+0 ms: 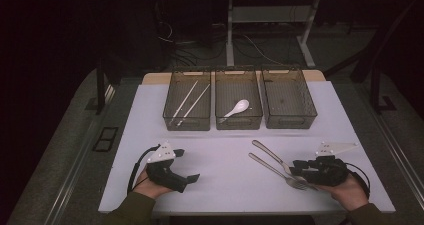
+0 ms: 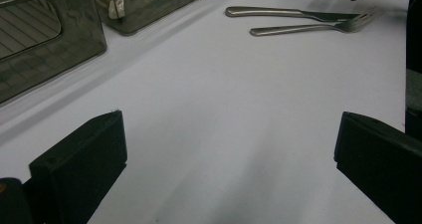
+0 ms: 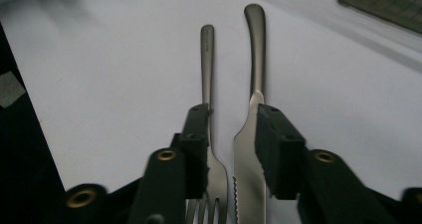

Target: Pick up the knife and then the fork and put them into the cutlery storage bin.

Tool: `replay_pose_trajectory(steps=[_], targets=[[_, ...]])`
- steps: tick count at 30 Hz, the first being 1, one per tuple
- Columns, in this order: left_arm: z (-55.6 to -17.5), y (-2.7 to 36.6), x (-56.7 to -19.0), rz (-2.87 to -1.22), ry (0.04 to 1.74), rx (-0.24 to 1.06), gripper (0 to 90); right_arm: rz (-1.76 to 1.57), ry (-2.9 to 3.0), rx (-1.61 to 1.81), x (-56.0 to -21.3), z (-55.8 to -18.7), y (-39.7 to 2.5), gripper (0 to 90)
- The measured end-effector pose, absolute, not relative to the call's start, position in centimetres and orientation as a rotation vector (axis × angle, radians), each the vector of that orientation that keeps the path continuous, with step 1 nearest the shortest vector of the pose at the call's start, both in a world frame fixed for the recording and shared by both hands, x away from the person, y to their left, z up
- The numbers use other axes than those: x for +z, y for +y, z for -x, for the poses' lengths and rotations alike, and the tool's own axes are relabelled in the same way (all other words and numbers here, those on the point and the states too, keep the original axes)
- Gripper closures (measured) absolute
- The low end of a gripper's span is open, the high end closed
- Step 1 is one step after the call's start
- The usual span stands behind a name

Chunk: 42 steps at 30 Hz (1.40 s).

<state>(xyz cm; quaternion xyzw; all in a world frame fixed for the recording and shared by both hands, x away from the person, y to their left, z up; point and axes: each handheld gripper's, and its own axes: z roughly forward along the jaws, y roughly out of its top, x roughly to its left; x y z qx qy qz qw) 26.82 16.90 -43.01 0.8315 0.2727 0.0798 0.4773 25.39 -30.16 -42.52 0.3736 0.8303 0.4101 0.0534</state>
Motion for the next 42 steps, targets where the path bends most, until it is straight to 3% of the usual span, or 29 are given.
replay_pose_trajectory(steps=[5,10,35,42], targets=[[-26.8,16.8,-43.0,-2.032,0.663,0.19,0.0,-1.125,2.565,1.199,-43.0,-25.5,-29.8,82.7],[-26.8,16.8,-43.0,-2.031,0.663,0.184,0.0,-1.096,2.612,1.146,-43.4,-25.6,-29.1,89.5],[-26.7,16.7,-43.0,-2.035,0.665,0.18,0.0,-1.082,2.586,0.968,-43.4,-26.5,-28.4,89.4],[-26.7,16.7,-43.0,-2.038,0.663,0.181,0.0,-1.125,2.624,0.912,-42.7,-28.0,-28.1,74.2]])
